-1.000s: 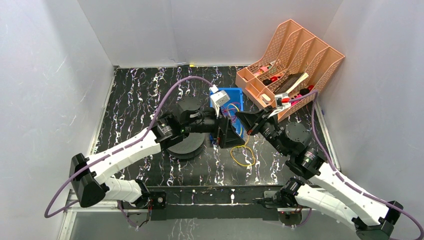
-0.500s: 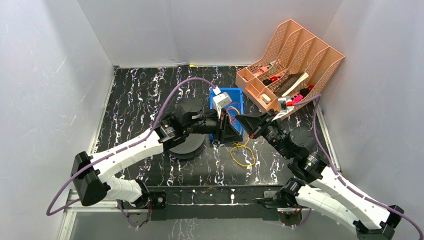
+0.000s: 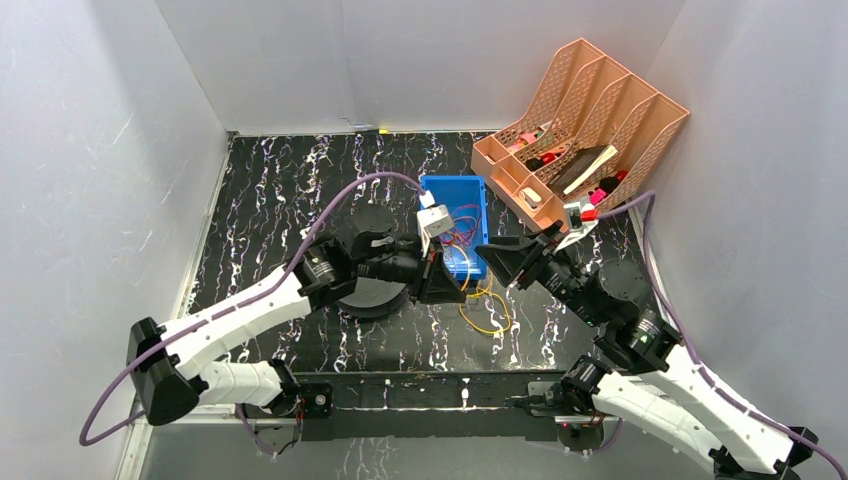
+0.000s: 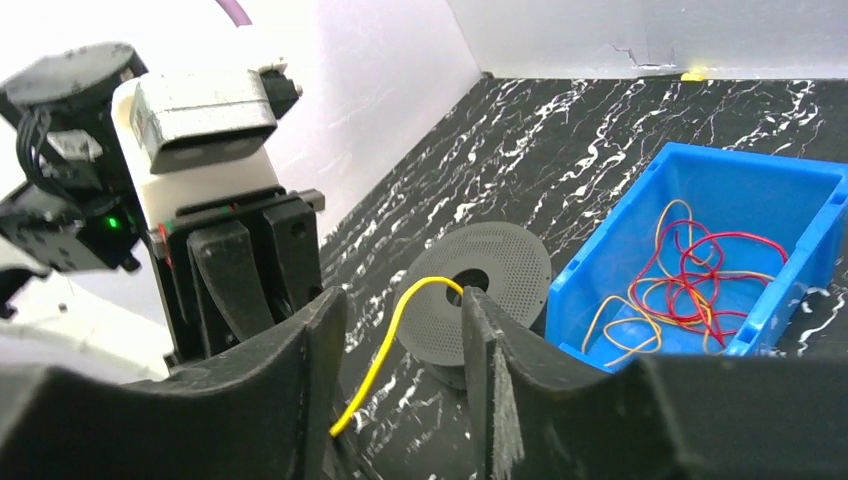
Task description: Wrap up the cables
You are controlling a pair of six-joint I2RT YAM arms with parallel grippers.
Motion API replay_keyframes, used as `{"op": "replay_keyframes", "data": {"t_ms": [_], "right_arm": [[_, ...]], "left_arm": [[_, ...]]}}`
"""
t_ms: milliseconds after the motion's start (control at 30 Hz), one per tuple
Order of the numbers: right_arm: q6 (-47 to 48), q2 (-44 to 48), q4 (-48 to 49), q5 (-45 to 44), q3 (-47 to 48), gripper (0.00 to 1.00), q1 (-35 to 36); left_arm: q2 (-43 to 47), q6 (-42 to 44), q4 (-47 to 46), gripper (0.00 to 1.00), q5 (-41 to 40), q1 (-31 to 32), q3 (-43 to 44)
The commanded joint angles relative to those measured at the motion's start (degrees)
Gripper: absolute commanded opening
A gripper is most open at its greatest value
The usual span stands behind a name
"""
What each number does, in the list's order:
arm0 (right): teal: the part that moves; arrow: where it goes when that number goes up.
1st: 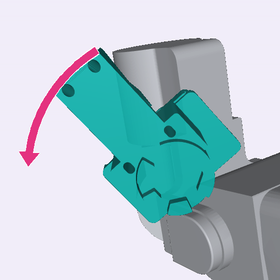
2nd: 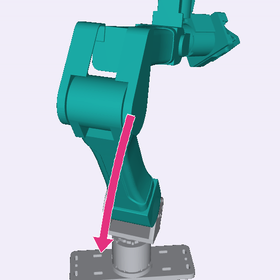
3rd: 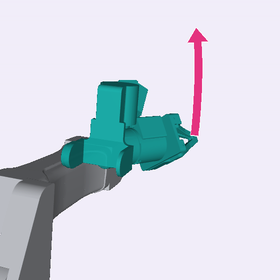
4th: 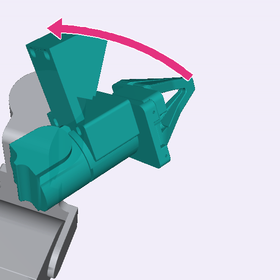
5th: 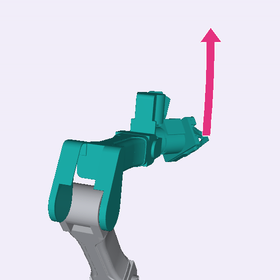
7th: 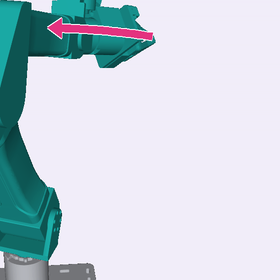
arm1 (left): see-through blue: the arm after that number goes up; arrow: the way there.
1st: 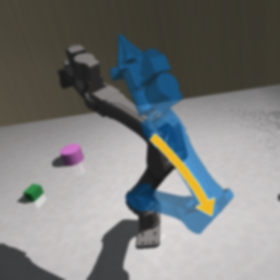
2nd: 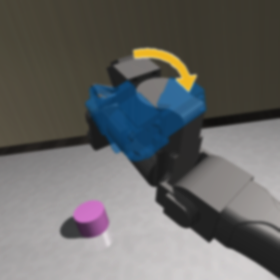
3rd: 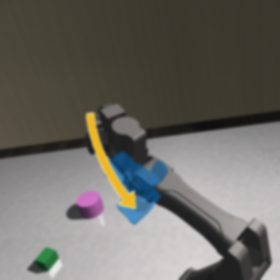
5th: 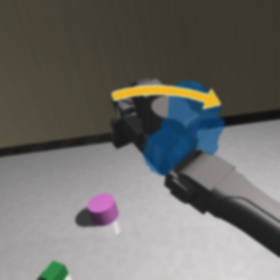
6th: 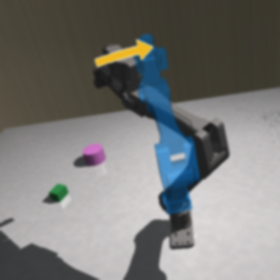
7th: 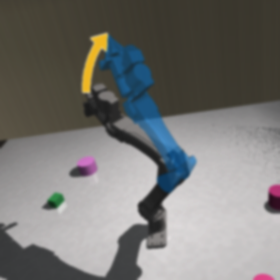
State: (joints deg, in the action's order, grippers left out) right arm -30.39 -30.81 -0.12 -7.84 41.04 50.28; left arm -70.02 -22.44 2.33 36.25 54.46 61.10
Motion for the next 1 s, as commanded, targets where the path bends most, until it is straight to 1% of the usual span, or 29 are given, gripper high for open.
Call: {"op": "replay_keyframes", "data": {"t_ms": [0, 67, 100, 167, 233, 333, 433, 500, 600, 700, 800, 967], "right_arm": [[10.7, -0.2, -7.8, 8.1, 6.4, 0.57, 0.1], [14.9, -0.9, -12.1, 11.9, 8.9, 0.60, 0.0], [20.8, -2.4, -16.4, 20.0, 11.3, 0.62, 0.1], [25.9, -3.3, -18.4, 25.7, 12.7, 0.62, 0.1], [30.5, -3.3, -17.9, 29.8, 12.6, 0.63, 0.1], [38.4, -2.9, -14.6, 37.6, 10.5, 0.68, 0.1], [46.9, -4.4, -12.2, 43.8, 9.8, 0.71, 0.1], [51.7, -6.1, -11.1, 48.8, 10.1, 0.72, 0.1], [57.3, -9.7, -10.2, 56.1, 11.5, 0.72, 0.1], [62.4, -14.9, -11.4, 63.2, 14.0, 0.71, 0.0], [66.7, -18.4, -13.1, 67.5, 16.3, 0.70, 0.1], [69.8, -22.0, -13.1, 73.4, 17.5, 0.66, 0.1]], "left_arm": [[4.9, 6.3, 8.9, 0.00, 3.4, -0.1, -0.7], [6.1, 8.2, 11.9, 0.00, 4.4, -0.1, -1.0], [7.4, 10.6, 16.6, 0.00, 7.7, -0.1, -1.0], [8.5, 12.1, 19.3, 0.00, 10.0, -0.1, -1.2], [9.6, 13.1, 21.2, 0.00, 13.1, -0.1, -1.6], [11.7, 13.3, 22.0, 0.00, 18.2, -0.1, -2.4], [13.1, 12.6, 22.1, 0.00, 22.7, -0.1, -3.0], [13.7, 12.2, 22.3, 0.00, 25.2, -0.1, -3.2], [14.5, 12.0, 22.3, 0.00, 27.1, -0.1, -4.0], [14.8, 11.7, 22.3, 0.00, 27.9, -0.1, -4.4], [14.8, 11.7, 22.4, 0.00, 28.6, -0.1, -4.6], [15.3, 11.6, 22.3, 0.00, 28.2, -0.1, -4.7]]}}
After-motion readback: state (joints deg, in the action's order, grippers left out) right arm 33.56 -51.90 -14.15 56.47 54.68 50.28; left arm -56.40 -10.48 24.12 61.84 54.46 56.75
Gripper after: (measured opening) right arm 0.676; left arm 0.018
